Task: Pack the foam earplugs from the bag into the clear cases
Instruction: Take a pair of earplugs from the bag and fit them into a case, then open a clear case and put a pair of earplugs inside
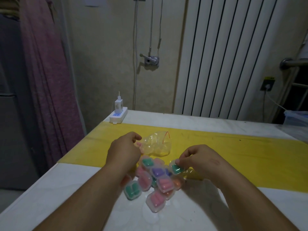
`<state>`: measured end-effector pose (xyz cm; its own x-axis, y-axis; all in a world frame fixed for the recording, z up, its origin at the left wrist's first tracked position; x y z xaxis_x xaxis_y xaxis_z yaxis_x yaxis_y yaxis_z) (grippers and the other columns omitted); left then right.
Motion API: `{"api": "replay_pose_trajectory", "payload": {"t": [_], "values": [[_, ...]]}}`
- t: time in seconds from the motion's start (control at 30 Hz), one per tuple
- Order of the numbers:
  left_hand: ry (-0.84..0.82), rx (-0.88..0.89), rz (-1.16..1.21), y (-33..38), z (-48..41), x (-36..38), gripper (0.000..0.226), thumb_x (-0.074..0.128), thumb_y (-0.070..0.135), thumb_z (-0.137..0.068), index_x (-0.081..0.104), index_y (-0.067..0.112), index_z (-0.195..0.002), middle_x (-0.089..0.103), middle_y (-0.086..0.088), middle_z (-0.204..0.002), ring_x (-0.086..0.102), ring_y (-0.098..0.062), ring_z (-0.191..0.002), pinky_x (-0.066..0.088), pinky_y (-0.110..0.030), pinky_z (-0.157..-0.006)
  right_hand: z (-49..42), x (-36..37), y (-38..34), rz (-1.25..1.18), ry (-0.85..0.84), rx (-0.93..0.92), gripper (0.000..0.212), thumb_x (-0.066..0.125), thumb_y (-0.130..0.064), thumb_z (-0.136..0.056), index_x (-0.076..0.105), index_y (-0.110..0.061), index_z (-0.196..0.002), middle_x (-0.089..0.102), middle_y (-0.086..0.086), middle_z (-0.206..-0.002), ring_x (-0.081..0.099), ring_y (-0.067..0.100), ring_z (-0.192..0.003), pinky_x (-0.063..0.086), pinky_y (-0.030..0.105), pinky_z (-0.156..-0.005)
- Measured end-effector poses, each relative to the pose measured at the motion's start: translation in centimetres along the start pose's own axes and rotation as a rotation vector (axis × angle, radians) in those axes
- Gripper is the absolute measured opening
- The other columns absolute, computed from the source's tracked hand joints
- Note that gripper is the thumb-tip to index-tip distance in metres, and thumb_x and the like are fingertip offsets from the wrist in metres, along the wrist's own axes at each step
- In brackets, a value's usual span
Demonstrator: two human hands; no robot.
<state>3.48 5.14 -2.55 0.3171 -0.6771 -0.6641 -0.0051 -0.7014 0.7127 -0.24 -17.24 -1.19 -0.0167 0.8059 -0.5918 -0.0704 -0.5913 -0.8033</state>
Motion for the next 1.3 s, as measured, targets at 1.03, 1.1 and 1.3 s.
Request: {"api": "replay_pose_trajectory", "payload": {"t": [1.03, 1.1, 1.3], "values": [[-0.155, -0.191, 1.072, 2.0, 1.2, 1.1, 0.036, 0.053, -0.001, -0.088, 0.06, 0.017, -0.118, 0.058, -0.012, -0.097, 0.057, -0.018, -0.066, 0.054, -0.039, -0.082, 0.9, -0.6, -3.0, -0.136, 0.46, -0.606, 0.03, 0.068, -0.003, -0.077, 0.051, -0.024, -0.063, 0.069, -0.023, -0.089, 0.064, -0.008, -0.097, 0.046, 0.007, -0.076], [-0.243, -0.262, 1.196, 2.2, 1.4, 1.8, 0.027, 0.056, 0.011, -0.092, 0.059, 0.013, -0.119, 0.062, -0.017, -0.105, 0.067, -0.026, -0.076, 0.055, -0.04, -0.084, 1.1, -0.5, -3.3, -0.134, 0.469, -0.672, 0.029, 0.066, -0.005, -0.079, 0.05, -0.025, -0.067, 0.07, -0.019, -0.1, 0.064, -0.005, -0.102, 0.049, 0.012, -0.081], [-0.335, -0.186, 1.258, 3.0, 1.7, 1.9, 0.039, 0.051, -0.012, -0.088, 0.058, 0.003, -0.123, 0.068, -0.018, -0.113, 0.072, -0.028, -0.08, 0.062, -0.031, -0.066, 1.3, 0.5, -3.8, -0.21, 0.295, -0.719, 0.021, 0.056, -0.013, -0.074, 0.063, -0.033, -0.074, 0.072, -0.021, -0.098, 0.066, -0.002, -0.098, 0.052, 0.02, -0.083]]}}
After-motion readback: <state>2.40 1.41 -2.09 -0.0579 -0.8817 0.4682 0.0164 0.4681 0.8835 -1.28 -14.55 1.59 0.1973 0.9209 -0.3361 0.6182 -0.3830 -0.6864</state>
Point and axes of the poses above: each hand's wrist, its own z-axis away from the middle knuckle, its own x-axis out of the palm, y = z × x, the point moved 6 cm from there along -z, towards the middle knuckle
